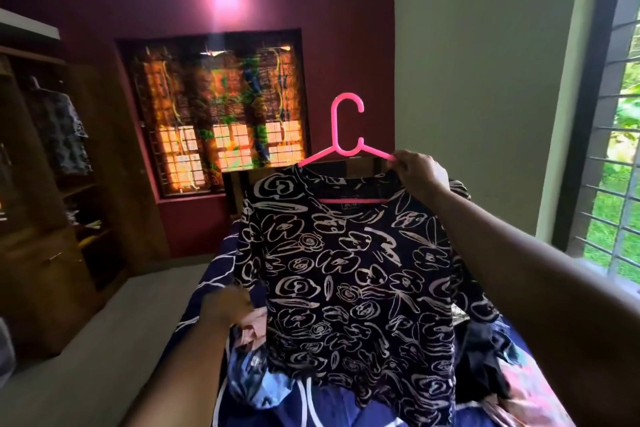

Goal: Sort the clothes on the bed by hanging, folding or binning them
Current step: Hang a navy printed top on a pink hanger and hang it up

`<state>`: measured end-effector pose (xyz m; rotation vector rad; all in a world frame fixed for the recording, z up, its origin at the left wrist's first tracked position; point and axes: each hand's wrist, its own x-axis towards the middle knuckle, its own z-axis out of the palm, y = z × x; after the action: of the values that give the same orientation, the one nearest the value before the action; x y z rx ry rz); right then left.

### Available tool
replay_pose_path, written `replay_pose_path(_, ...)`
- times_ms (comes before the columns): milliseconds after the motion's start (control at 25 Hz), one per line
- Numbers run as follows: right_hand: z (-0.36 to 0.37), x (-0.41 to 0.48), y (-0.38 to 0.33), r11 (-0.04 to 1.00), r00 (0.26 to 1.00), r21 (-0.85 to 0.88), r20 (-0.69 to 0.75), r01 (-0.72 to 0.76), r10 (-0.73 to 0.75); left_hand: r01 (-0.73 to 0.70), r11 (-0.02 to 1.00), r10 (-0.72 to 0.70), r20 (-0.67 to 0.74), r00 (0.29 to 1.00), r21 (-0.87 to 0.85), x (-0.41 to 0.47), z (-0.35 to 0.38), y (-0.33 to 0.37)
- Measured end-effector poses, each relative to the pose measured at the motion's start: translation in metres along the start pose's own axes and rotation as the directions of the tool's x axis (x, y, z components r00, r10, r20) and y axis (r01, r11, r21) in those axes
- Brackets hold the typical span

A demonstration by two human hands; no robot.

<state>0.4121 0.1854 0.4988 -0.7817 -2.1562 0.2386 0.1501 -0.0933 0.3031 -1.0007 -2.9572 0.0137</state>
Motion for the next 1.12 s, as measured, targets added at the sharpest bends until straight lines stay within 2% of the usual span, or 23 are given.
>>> replay_pose_path(40,0.003,0.000,0.001,1.000,1.000,-0.001,0.008,0.004,-0.004,0.070,0.989,-0.093,-0.185,0.978,-0.128,0.004,-0.011,-0.007)
replay_pose_path(80,0.005,0.001,0.001,1.000,1.000,0.002,0.017,0.012,-0.012,0.097,0.947,-0.207,-0.350,0.914,-0.307,0.006,-0.025,-0.011)
replay_pose_path(160,0.010,0.001,0.000,0.999,0.999,0.023,0.033,0.031,-0.032,-0.023,0.809,-0.374,-0.545,0.750,-0.587,0.013,-0.048,-0.013)
replay_pose_path(200,0.012,0.002,0.000,0.999,0.998,0.034,0.039,0.042,-0.044,-0.130,0.762,-0.376,-0.598,0.707,-0.634,0.017,-0.055,-0.012)
replay_pose_path(280,0.015,0.003,-0.001,0.997,0.996,0.040,0.044,0.071,-0.073,-0.312,0.723,-0.254,-0.657,0.710,-0.617,0.027,-0.064,-0.013)
replay_pose_path(360,0.018,0.004,0.000,0.994,0.993,0.045,0.048,0.102,-0.105,-0.406,0.735,-0.108,-0.685,0.720,-0.543,0.024,-0.079,-0.010)
replay_pose_path(440,0.021,0.003,0.000,0.991,0.991,0.066,0.057,0.120,-0.124,-0.442,0.778,0.011,-0.694,0.719,-0.446,0.024,-0.092,-0.008)
replay_pose_path(520,0.027,0.000,0.000,0.987,0.988,0.096,0.082,0.126,-0.134,-0.420,0.762,0.056,-0.595,0.802,-0.493,0.021,-0.101,-0.007)
replay_pose_path(600,0.036,-0.001,0.001,0.986,0.983,0.116,0.121,0.124,-0.137,-0.317,0.734,0.029,-0.438,0.899,-0.601,0.013,-0.103,-0.009)
replay_pose_path(640,0.042,-0.002,0.000,0.983,0.978,0.125,0.147,0.131,-0.148,-0.288,0.726,0.012,-0.407,0.913,-0.625,0.006,-0.102,-0.012)
replay_pose_path(800,0.078,-0.006,-0.017,0.965,0.937,0.186,0.260,0.187,-0.231,-0.230,0.690,-0.144,-0.441,0.886,-0.687,-0.028,-0.095,-0.033)
replay_pose_path(920,0.105,-0.014,-0.046,0.947,0.911,0.233,0.300,0.220,-0.285,-0.138,0.716,-0.324,-0.501,0.802,-0.685,-0.054,-0.091,-0.061)
replay_pose_path(1040,0.131,-0.025,-0.084,0.931,0.894,0.284,0.318,0.228,-0.315,-0.087,0.809,-0.351,-0.596,0.723,-0.582,-0.086,-0.084,-0.095)
replay_pose_path(1120,0.146,-0.034,-0.109,0.916,0.881,0.326,0.328,0.233,-0.341,-0.042,0.866,-0.320,-0.617,0.719,-0.498,-0.111,-0.086,-0.120)
